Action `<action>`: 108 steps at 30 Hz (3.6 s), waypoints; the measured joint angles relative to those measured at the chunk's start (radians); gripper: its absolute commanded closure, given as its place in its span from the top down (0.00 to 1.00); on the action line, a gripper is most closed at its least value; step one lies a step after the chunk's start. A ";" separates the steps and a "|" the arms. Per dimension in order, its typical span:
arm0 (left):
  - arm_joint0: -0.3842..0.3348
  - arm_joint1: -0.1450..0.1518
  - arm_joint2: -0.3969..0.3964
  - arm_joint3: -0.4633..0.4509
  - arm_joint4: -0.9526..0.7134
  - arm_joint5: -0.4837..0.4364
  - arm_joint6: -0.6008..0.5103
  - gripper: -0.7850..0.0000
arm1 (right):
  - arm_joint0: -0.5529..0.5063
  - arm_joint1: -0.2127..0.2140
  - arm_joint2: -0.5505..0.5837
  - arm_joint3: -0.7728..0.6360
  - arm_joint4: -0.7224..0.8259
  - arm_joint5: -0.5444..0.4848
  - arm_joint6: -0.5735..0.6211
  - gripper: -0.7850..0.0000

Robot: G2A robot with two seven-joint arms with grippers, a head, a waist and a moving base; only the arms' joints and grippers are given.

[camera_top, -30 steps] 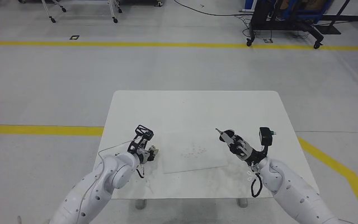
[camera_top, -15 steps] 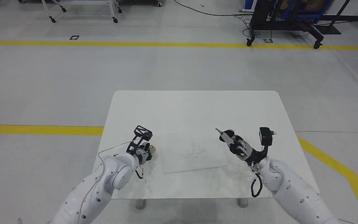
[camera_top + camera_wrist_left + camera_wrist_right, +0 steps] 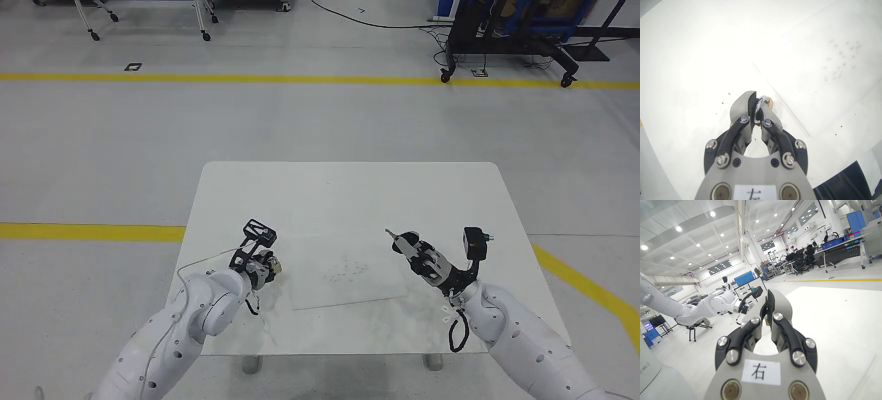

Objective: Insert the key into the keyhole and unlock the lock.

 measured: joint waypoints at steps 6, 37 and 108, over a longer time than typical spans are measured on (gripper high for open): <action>0.002 0.000 0.000 -0.010 0.024 -0.007 0.018 0.00 | 0.000 0.000 0.000 0.000 0.000 0.000 0.000 0.00; -0.274 -0.055 -0.104 0.438 -1.129 -0.285 -0.359 0.00 | 0.076 -0.079 -0.084 -0.078 0.313 0.246 0.040 0.00; -0.613 -0.302 0.193 1.126 -1.959 -0.081 -0.656 0.00 | 0.239 -0.290 -0.219 -0.044 0.451 0.477 0.222 0.00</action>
